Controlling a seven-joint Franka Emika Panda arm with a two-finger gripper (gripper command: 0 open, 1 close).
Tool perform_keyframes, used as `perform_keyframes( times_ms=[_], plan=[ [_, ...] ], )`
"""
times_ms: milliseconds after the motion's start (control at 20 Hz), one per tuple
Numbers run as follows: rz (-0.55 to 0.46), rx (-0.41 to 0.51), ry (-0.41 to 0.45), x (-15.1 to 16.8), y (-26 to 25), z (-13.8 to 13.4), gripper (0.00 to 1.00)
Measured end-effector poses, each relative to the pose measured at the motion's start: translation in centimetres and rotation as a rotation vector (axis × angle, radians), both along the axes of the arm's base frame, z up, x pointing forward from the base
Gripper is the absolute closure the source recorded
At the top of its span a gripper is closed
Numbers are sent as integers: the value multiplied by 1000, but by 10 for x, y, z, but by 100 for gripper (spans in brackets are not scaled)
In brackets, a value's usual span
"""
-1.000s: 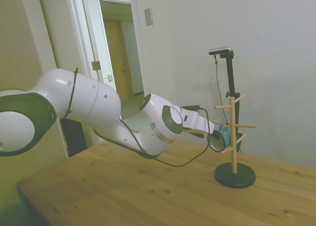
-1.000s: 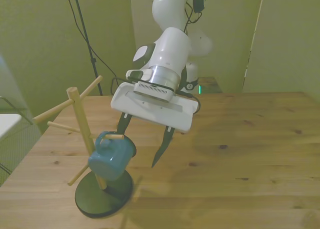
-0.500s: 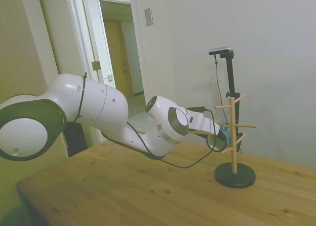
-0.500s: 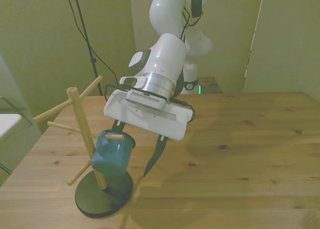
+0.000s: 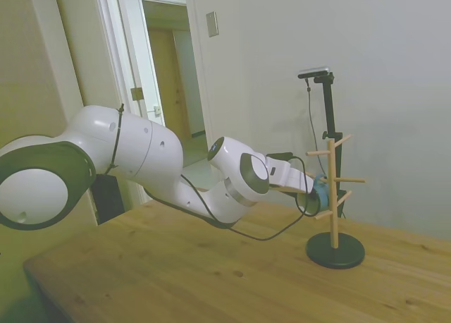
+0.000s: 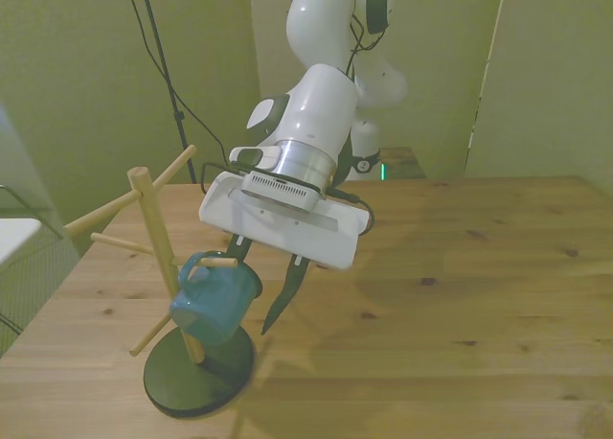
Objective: Unload the mug
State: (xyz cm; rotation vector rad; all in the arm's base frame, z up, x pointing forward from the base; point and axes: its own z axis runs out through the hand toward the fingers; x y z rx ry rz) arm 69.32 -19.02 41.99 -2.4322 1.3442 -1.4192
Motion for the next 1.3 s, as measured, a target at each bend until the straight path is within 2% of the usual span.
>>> perform_keyframes(
  times_ms=[900, 1300],
  plan=[
    [8, -2, 2, -5, 0, -2, 100],
    [19, -18, -49, -17, 0, 9, 100]
  ],
)
